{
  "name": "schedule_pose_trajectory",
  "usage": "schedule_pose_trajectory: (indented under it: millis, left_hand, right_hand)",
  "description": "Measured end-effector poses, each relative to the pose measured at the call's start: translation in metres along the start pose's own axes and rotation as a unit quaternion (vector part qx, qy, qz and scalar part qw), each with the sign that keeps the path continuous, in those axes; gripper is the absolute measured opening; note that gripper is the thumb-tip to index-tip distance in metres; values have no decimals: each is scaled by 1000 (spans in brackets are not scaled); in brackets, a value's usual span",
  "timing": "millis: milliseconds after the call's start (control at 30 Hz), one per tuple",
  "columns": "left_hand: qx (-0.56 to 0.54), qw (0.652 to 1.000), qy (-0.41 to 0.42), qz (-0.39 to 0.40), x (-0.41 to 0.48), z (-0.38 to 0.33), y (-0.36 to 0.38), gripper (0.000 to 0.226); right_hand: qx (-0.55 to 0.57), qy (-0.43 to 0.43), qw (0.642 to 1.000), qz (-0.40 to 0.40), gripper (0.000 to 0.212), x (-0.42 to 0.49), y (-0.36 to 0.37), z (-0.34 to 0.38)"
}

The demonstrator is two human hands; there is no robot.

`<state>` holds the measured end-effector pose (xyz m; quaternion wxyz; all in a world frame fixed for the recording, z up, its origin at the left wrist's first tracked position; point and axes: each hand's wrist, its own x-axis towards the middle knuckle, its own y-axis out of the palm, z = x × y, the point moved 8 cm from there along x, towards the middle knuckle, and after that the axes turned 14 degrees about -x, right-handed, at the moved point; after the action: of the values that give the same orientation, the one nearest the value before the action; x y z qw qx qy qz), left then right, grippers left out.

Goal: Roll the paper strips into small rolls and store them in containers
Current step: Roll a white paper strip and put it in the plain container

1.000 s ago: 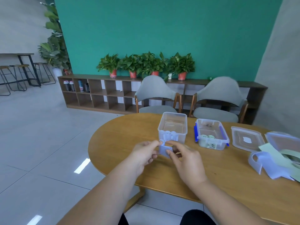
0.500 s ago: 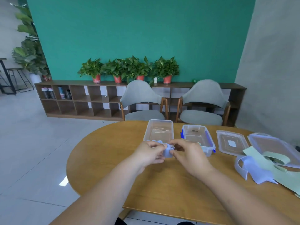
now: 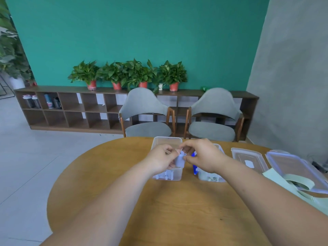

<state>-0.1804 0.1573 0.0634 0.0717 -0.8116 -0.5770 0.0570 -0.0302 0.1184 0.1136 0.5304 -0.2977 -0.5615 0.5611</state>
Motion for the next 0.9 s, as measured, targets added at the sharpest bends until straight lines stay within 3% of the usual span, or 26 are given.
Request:
schedule_pose_trajectory:
  millis: [200,333,433,733,900]
  left_hand:
    - [92,996,14,-13,30,10,-19,34]
    - [286,955,73,5,33,13,-26,23]
    - [366,925,90,48,34,31,-22,28]
    - [408,898,151,72,33,42,-14,24]
    - [398,903,147,75,35,43,-14,23]
  right_hand:
    - [-92,-12,996,16,30,34,16,-2]
    - [-117,36,992,27,32,48,36,-16]
    - [-171,56,982,63,33,54,53,-20]
    - [-220,63,951,208,30,75,90,-22]
    - [-255,46,932,255,33,88,98,-16]
